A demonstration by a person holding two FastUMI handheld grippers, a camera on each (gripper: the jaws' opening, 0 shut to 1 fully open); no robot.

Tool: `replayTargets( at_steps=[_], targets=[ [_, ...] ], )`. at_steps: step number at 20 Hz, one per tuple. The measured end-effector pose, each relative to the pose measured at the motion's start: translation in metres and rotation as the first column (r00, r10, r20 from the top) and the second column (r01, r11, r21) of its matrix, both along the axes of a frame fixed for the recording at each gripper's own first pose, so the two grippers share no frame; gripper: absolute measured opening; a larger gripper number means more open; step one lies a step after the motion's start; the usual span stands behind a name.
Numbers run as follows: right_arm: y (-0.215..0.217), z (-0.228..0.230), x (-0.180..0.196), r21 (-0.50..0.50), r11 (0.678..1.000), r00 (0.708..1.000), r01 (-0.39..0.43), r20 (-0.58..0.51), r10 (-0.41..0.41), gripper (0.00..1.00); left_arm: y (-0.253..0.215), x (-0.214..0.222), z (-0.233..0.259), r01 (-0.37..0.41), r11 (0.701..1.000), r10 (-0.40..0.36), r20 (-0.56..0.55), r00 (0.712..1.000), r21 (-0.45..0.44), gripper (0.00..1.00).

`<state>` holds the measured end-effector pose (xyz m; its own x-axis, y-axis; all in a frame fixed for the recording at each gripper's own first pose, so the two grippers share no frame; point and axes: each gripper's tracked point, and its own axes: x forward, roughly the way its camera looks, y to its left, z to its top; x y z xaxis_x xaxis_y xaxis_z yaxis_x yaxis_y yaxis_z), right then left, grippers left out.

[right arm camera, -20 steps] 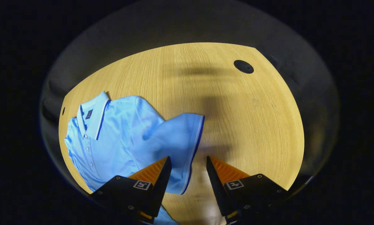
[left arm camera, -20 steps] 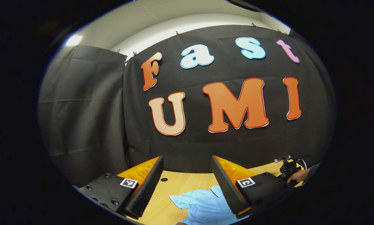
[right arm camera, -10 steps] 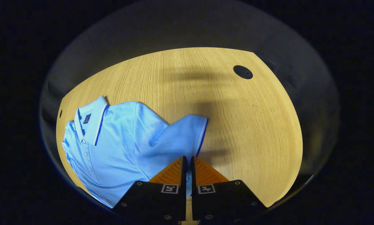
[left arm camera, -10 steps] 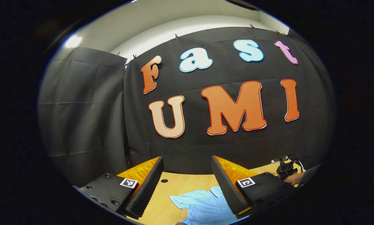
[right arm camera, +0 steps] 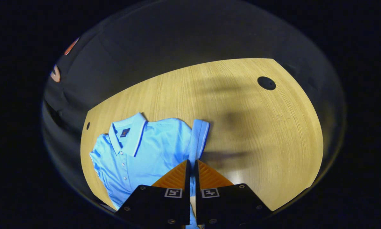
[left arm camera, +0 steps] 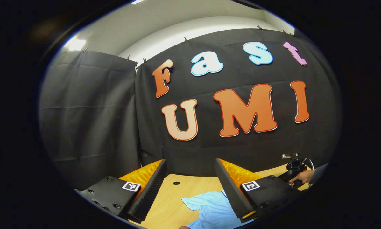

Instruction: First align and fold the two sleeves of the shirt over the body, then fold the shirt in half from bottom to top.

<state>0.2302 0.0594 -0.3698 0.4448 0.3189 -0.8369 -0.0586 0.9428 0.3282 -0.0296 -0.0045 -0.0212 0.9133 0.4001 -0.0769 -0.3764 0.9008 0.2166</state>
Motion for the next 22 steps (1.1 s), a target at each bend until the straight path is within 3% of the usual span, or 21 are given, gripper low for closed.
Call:
replayTargets(
  at_steps=[8, 12, 13, 14, 15, 16, 18, 20, 21, 22],
  targets=[
    [0.071, 0.027, -0.003, 0.091, 0.992, 0.996, -0.093, 0.028, 0.09, 0.08, 0.002, -0.016, 0.006, -0.033, 0.999, 0.033, 0.011, 0.999, 0.015, 1.0],
    [0.105, 0.034, -0.014, 0.169, 0.973, 0.988, -0.154, 0.012, 0.154, 0.15, 0.008, -0.026, 0.006, -0.068, 0.998, 0.068, 0.007, 0.998, 0.019, 1.0],
    [0.11, 0.036, -0.017, 0.178, 0.969, 0.985, -0.171, 0.017, 0.171, 0.19, 0.01, -0.027, 0.005, -0.075, 0.997, 0.075, 0.007, 0.997, 0.013, 1.0],
    [0.112, 0.035, -0.018, 0.177, 0.967, 0.983, -0.185, 0.019, 0.185, 0.29, 0.012, -0.029, 0.003, -0.083, 0.996, 0.083, 0.005, 0.997, 0.006, 1.0],
    [0.112, 0.034, -0.022, 0.173, 0.965, 0.98, -0.197, 0.02, 0.197, 0.21, 0.014, -0.029, 0.001, -0.089, 0.996, 0.089, 0.003, 0.996, -0.004, 1.0],
    [0.11, 0.035, -0.023, 0.162, 0.965, 0.979, -0.206, 0.024, 0.205, 0.23, 0.017, -0.029, -0.003, -0.092, 0.996, 0.092, -0.007, 0.996, -0.016, 0.99],
    [0.103, 0.041, -0.022, 0.142, 0.965, 0.975, -0.219, 0.055, 0.214, 0.39, 0.023, -0.028, -0.015, -0.099, 0.994, 0.097, -0.031, 0.995, -0.047, 1.0],
    [0.094, 0.053, -0.024, 0.143, 0.964, 0.973, -0.225, 0.077, 0.215, 0.44, 0.03, -0.023, -0.023, -0.093, 0.992, 0.089, -0.046, 0.995, -0.091, 1.0],
    [0.091, 0.059, -0.027, 0.15, 0.963, 0.974, -0.223, 0.081, 0.213, 0.53, 0.033, -0.02, -0.026, -0.087, 0.99, 0.081, -0.052, 0.995, -0.114, 1.0],
    [0.087, 0.065, -0.027, 0.156, 0.964, 0.975, -0.217, 0.091, 0.204, 0.48, 0.037, -0.018, -0.029, -0.077, 0.988, 0.07, -0.052, 0.996, -0.135, 1.0]
  ],
)
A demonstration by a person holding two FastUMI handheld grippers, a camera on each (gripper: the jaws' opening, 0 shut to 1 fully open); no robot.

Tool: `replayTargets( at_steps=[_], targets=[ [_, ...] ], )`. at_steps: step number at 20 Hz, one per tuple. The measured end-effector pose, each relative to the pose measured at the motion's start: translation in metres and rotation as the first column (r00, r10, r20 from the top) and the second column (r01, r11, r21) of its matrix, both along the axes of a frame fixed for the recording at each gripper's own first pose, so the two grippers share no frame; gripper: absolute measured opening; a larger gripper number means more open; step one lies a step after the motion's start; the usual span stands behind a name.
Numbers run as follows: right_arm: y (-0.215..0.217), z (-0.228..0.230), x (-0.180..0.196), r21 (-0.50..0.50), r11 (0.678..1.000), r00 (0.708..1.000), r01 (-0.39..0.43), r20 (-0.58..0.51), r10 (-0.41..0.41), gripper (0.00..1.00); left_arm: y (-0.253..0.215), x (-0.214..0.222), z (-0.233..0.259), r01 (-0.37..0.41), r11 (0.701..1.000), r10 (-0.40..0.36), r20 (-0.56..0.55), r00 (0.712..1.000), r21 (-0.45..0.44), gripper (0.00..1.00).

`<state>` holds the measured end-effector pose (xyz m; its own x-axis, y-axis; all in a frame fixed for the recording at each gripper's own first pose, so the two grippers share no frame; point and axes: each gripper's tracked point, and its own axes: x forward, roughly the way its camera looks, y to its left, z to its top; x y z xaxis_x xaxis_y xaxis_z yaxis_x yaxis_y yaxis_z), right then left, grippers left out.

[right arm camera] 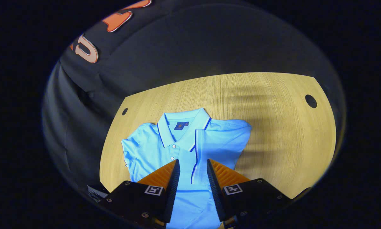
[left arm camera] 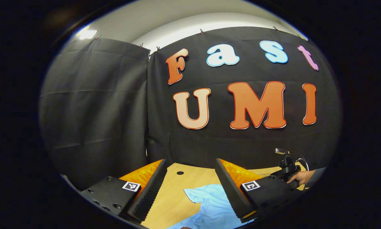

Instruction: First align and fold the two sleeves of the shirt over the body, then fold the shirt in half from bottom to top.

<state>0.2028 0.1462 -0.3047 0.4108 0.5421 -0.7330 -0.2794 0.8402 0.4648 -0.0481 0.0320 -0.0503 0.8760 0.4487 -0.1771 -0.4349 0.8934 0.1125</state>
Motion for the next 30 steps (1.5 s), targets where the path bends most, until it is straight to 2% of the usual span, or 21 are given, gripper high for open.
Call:
replayTargets(
  at_steps=[1, 4, 7, 10, 11, 12, 16, 18, 22, 25, 27, 30],
  targets=[
    [-0.002, 0.004, -0.001, 0.008, 1.0, 1.0, 0.009, 0.012, -0.01, 0.57, 0.005, 0.002, -0.002, 0.008, 1.0, -0.008, 0.004, 1.0, -0.016, 1.0],
    [-0.01, 0.024, -0.005, 0.015, 0.999, 0.997, 0.048, 0.056, -0.049, 0.6, 0.022, 0.008, -0.014, 0.041, 0.998, -0.041, -0.005, 0.999, -0.054, 1.0],
    [-0.014, 0.039, -0.017, 0.014, 0.996, 0.992, 0.092, 0.089, -0.093, 0.67, 0.034, 0.023, -0.025, 0.119, 0.986, -0.12, -0.001, 0.993, -0.12, 0.99],
    [-0.02, 0.055, -0.032, 0.008, 0.991, 0.981, 0.136, 0.136, -0.135, 0.67, 0.054, 0.04, -0.045, 0.183, 0.968, -0.189, -0.019, 0.982, -0.169, 1.0],
    [-0.023, 0.059, -0.038, 0.003, 0.988, 0.977, 0.155, 0.145, -0.154, 0.6, 0.061, 0.047, -0.053, 0.196, 0.963, -0.206, -0.032, 0.978, -0.187, 0.99],
    [-0.025, 0.063, -0.044, 0.003, 0.985, 0.975, 0.17, 0.143, -0.169, 0.7, 0.067, 0.052, -0.065, 0.21, 0.955, -0.226, -0.055, 0.973, -0.209, 0.98],
    [-0.034, 0.071, -0.067, -0.015, 0.974, 0.961, 0.225, 0.17, -0.22, 0.8, 0.093, 0.076, -0.111, 0.213, 0.92, -0.276, -0.155, 0.949, -0.329, 0.97],
    [-0.038, 0.08, -0.079, -0.014, 0.967, 0.948, 0.253, 0.203, -0.245, 0.84, 0.104, 0.091, -0.129, 0.222, 0.91, -0.306, -0.207, 0.929, -0.349, 0.97],
    [-0.045, 0.082, -0.096, -0.019, 0.947, 0.918, 0.322, 0.251, -0.307, 0.9, 0.111, 0.114, -0.173, 0.228, 0.89, -0.368, -0.328, 0.87, -0.394, 0.97],
    [-0.049, 0.085, -0.108, -0.018, 0.928, 0.888, 0.373, 0.296, -0.352, 0.92, 0.11, 0.126, -0.21, 0.232, 0.861, -0.428, -0.396, 0.812, -0.454, 0.99],
    [-0.054, 0.085, -0.118, -0.027, 0.912, 0.87, 0.409, 0.315, -0.38, 0.93, 0.114, 0.131, -0.244, 0.205, 0.849, -0.451, -0.466, 0.761, -0.488, 0.98],
    [-0.063, 0.082, -0.136, -0.043, 0.892, 0.851, 0.45, 0.323, -0.414, 0.93, 0.119, 0.126, -0.302, 0.096, 0.846, -0.448, -0.6, 0.663, -0.525, 0.98]
  ],
)
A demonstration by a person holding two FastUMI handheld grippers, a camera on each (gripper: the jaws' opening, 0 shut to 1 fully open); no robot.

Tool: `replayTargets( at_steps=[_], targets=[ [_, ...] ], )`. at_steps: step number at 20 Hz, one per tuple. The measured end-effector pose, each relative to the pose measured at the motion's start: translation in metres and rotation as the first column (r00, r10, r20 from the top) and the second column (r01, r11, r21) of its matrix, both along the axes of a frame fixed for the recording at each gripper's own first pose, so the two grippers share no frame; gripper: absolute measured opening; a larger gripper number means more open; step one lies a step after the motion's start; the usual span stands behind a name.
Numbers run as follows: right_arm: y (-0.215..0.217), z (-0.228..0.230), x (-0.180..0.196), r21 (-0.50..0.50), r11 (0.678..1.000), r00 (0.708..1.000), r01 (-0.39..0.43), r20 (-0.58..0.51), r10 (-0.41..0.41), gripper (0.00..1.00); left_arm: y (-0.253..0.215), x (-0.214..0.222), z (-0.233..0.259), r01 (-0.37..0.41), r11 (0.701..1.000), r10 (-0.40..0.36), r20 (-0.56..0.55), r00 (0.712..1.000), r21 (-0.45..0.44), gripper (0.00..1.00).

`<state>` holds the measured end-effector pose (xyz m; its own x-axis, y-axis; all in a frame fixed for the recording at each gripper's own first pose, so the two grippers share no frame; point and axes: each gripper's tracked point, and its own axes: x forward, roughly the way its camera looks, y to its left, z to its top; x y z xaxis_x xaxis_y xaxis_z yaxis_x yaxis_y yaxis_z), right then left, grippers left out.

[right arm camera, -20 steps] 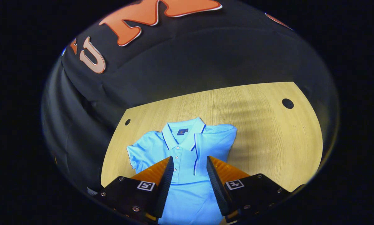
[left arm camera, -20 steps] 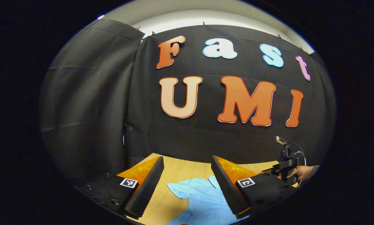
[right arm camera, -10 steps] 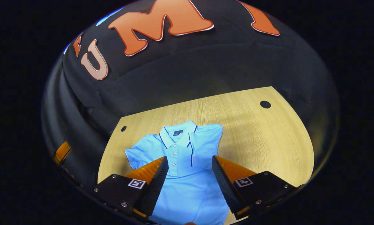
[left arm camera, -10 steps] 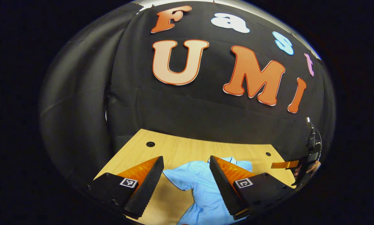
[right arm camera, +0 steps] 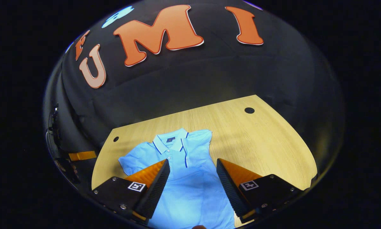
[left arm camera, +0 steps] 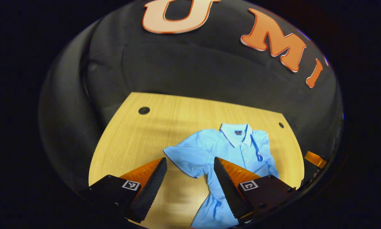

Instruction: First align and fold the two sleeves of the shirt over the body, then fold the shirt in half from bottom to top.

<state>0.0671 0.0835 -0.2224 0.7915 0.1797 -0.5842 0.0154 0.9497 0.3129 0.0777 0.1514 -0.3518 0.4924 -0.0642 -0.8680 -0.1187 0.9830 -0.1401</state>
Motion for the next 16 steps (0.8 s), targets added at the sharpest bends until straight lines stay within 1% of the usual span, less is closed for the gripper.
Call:
replayTargets(
  at_steps=[2, 3, 4, 6, 10, 14, 16],
  targets=[
    [-0.005, -0.002, -0.015, -0.014, 1.0, 1.0, 0.013, -0.008, -0.013, 0.93, 0.006, 0.001, -0.025, -0.008, 1.0, 0.008, -0.085, 0.996, 0.002, 0.98],
    [-0.007, -0.003, -0.02, -0.027, 0.999, 1.0, 0.021, -0.007, -0.021, 0.93, 0.01, 0.003, -0.038, -0.014, 1.0, 0.015, -0.117, 0.993, 0.008, 0.99],
    [-0.01, -0.004, -0.025, -0.037, 0.999, 1.0, 0.026, 0.0, -0.026, 0.93, 0.012, 0.004, -0.053, -0.022, 1.0, 0.024, -0.161, 0.987, 0.013, 0.98],
    [-0.016, -0.007, -0.036, -0.053, 0.998, 0.999, 0.042, -0.001, -0.042, 0.92, 0.018, 0.007, -0.074, -0.037, 0.999, 0.04, -0.232, 0.972, 0.02, 0.98],
    [-0.017, -0.014, -0.052, -0.053, 0.997, 0.998, 0.055, -0.009, -0.055, 0.93, 0.019, 0.015, -0.11, -0.043, 0.999, 0.051, -0.313, 0.948, 0.031, 0.96],
    [-0.016, -0.013, -0.065, -0.056, 0.997, 0.998, 0.053, -0.013, -0.053, 0.93, 0.011, 0.01, -0.142, -0.063, 0.998, 0.064, -0.4, 0.915, 0.015, 0.98],
    [-0.017, -0.015, -0.07, -0.054, 0.997, 0.998, 0.056, -0.017, -0.057, 0.93, 0.011, 0.011, -0.153, -0.065, 0.997, 0.071, -0.419, 0.905, 0.028, 0.98]
  ],
)
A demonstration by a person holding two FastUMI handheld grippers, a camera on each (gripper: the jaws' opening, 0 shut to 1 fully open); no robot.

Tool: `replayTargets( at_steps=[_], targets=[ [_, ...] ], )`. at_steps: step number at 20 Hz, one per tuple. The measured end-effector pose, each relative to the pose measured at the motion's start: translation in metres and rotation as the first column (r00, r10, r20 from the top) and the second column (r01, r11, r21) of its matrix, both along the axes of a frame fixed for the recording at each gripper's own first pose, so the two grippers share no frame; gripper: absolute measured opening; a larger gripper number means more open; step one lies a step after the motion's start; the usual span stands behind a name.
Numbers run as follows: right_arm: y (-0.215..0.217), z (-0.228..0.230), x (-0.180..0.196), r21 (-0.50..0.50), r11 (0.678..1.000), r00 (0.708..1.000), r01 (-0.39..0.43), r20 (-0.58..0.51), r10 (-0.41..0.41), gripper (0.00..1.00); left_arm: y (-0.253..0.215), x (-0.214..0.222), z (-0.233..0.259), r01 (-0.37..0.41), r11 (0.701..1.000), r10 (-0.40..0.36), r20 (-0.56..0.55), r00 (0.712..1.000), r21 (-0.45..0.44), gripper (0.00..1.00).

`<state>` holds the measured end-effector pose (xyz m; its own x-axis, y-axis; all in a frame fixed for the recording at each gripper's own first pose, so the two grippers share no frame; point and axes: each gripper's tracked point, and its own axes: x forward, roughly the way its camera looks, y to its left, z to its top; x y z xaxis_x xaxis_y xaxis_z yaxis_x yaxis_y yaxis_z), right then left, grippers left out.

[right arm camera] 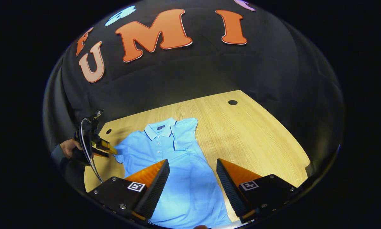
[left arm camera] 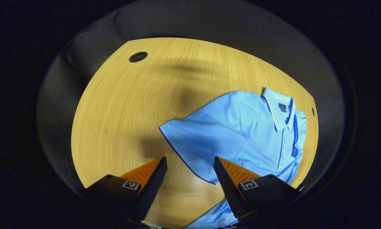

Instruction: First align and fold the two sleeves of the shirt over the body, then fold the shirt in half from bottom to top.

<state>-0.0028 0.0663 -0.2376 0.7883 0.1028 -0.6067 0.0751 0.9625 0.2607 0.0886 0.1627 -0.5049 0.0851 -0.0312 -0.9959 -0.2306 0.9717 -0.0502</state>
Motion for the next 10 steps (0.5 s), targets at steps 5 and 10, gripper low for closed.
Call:
replayTargets(
  at_steps=[5, 10],
  targets=[
    [-0.006, -0.002, -0.01, 0.006, 1.0, 1.0, 0.016, -0.012, -0.016, 0.93, 0.006, -0.001, -0.015, -0.008, 0.999, 0.01, -0.046, 0.999, 0.049, 0.96],
    [-0.013, -0.002, -0.014, 0.041, 0.998, 0.999, 0.044, -0.014, -0.044, 0.93, -0.004, 0.01, -0.017, -0.005, 0.998, 0.007, -0.024, 1.0, 0.066, 0.8]
  ],
)
